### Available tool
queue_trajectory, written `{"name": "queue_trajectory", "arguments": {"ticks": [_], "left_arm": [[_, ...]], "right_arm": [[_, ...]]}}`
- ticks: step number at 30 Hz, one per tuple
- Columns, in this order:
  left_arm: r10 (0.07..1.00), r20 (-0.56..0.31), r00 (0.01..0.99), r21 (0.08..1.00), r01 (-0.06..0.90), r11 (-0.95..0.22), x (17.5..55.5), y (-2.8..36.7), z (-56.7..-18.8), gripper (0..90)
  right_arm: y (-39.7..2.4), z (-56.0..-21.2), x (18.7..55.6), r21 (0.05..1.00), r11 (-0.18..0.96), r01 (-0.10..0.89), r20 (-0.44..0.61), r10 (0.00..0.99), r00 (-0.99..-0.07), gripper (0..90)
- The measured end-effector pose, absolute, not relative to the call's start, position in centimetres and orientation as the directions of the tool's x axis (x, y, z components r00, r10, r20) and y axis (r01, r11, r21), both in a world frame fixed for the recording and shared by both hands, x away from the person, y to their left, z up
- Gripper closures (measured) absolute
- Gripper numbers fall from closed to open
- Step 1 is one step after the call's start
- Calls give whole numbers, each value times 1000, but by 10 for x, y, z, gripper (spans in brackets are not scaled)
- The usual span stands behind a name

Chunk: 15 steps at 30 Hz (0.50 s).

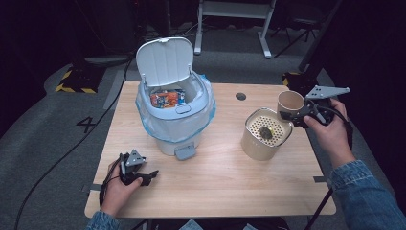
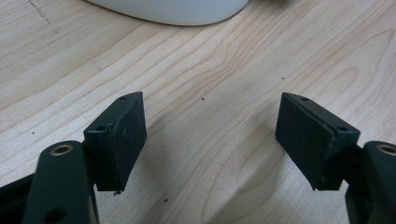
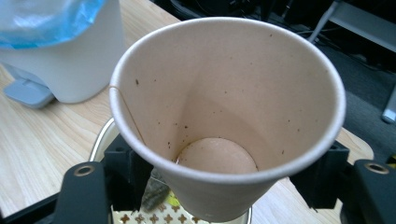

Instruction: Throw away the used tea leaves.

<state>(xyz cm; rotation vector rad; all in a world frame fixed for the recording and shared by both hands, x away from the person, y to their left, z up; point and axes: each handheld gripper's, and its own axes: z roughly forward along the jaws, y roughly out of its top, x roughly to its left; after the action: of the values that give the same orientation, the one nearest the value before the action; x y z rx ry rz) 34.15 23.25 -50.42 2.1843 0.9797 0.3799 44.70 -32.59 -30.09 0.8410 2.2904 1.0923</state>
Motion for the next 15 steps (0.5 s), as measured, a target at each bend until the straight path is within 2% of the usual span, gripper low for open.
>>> {"name": "queue_trajectory", "arguments": {"ticks": [5,9,15], "left_arm": [[741,-17,671,704,534,-468,341,232,-504,250],[741,-15,671,704,533,-469,341,232,-504,251],[741,-15,671,704,533,-469,341,232,-504,253]], "right_arm": [[-325,-293,451,827,473,303,-114,670,-734,308],[-316,-285,458,815,525,245,-140,588,-796,307],[-296,-270,472,813,549,194,-116,480,-870,308]]}}
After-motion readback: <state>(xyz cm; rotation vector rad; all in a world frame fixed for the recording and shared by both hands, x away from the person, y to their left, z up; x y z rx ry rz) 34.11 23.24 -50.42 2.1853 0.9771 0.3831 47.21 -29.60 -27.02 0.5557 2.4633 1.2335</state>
